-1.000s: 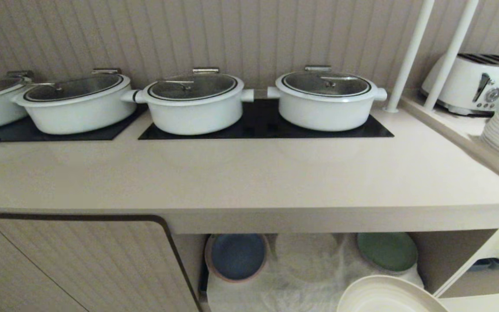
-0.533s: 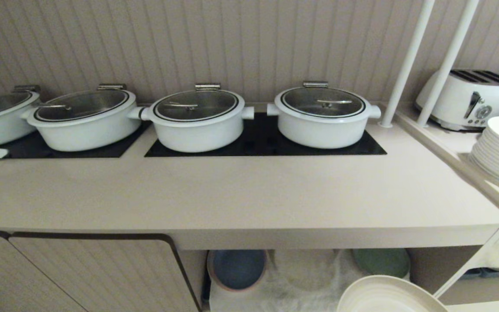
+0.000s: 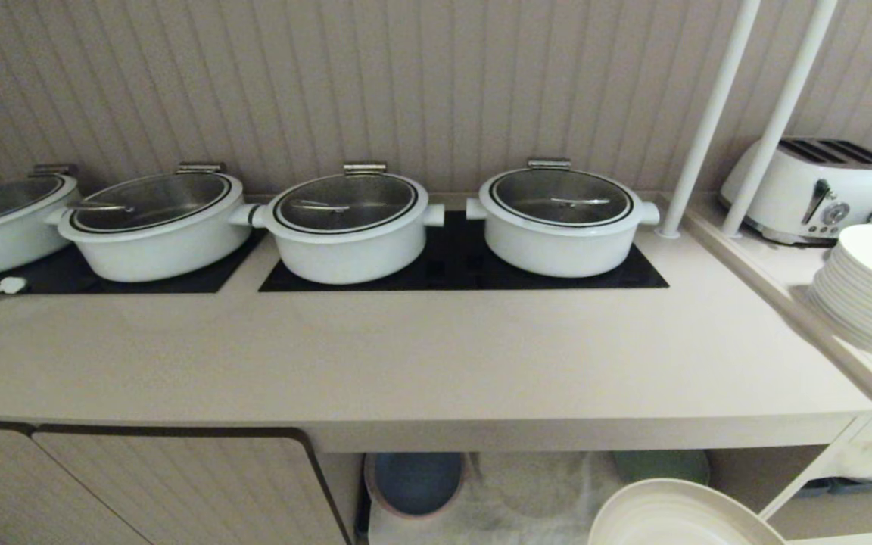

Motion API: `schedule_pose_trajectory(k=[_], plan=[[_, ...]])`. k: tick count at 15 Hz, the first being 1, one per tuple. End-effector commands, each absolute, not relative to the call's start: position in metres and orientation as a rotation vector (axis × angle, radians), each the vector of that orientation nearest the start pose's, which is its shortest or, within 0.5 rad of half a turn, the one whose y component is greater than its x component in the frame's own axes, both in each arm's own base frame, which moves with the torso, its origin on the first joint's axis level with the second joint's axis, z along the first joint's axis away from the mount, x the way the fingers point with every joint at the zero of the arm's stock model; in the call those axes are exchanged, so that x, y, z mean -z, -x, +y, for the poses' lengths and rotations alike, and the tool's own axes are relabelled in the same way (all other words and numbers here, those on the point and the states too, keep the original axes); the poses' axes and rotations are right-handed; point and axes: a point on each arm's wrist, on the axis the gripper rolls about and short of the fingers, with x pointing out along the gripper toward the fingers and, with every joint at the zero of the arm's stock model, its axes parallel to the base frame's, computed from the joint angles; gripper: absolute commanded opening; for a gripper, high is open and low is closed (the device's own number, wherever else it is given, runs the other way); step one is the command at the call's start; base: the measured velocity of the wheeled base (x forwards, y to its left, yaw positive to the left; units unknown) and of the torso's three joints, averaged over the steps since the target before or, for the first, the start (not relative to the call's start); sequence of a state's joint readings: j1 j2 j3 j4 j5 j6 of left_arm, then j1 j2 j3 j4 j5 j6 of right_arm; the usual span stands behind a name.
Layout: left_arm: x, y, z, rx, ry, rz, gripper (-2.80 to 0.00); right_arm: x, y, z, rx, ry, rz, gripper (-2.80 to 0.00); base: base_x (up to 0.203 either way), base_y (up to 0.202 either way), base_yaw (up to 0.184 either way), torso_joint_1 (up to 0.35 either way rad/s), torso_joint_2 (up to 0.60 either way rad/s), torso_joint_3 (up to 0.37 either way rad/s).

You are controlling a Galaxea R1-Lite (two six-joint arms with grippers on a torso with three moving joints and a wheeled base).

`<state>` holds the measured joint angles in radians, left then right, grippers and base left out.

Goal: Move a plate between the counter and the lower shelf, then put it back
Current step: Put the plate

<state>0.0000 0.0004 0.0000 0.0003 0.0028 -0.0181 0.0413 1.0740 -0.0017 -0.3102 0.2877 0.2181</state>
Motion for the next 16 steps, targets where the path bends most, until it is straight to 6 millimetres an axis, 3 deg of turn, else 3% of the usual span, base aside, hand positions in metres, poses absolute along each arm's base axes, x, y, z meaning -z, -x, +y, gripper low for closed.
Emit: schedule_pose_trajectory(k=[1,16], plan=[[-0.0755,0.0228,0.0001,-0.003,0.018,0.0,-2.8,-0.0766,-0.0802,0.0098,-0.232,-0.301,0.788,-2.8,0.0,0.0,0.0,0.163,-0.32,-0.171],[-0.0755,0.0228,0.0001,-0.003,0.018,0.0,-2.8,-0.077,-0.0806,0.0099,-0.234,-0.3,0.782,-2.8,0.0,0.0,0.0,0.136,-0.27,-0.138]])
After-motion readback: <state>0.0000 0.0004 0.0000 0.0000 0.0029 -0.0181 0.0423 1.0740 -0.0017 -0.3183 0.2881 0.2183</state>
